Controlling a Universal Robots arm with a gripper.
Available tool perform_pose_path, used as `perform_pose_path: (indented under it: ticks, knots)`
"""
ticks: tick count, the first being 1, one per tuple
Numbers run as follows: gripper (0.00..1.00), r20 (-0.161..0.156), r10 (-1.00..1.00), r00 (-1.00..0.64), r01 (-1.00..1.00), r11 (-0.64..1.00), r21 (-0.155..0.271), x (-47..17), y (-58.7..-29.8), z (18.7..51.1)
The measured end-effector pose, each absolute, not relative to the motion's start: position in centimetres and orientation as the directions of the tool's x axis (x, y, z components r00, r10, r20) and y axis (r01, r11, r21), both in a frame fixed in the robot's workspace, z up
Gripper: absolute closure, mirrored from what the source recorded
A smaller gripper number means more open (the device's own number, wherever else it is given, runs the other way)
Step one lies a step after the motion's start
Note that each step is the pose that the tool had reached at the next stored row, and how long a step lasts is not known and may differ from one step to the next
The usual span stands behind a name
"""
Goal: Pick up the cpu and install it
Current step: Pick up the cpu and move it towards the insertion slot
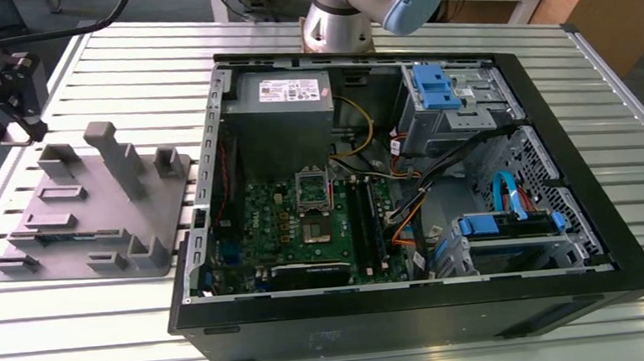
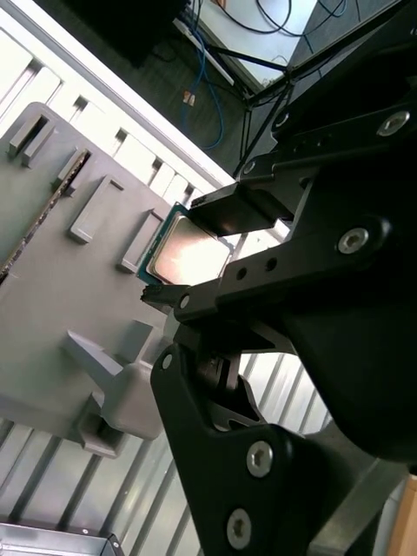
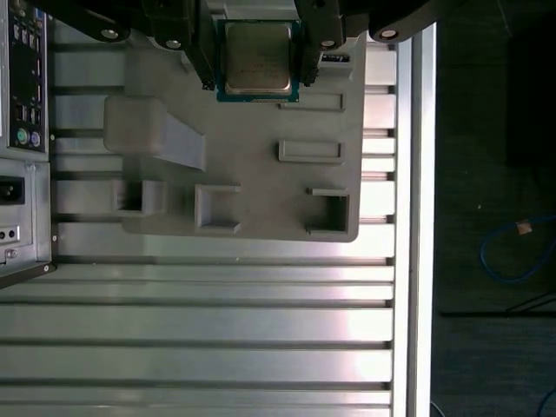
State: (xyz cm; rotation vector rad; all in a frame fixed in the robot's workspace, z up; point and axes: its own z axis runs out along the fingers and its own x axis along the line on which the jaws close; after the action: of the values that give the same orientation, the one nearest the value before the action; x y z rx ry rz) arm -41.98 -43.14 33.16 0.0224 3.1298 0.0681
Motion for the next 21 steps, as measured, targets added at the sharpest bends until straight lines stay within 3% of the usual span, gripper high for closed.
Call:
perform_pose_path:
  ticks: [21]
  knots:
    - [0.53,-0.011,0.014,-1.000,0.014,0.999,0.044,-41.6,-43.1,34.7]
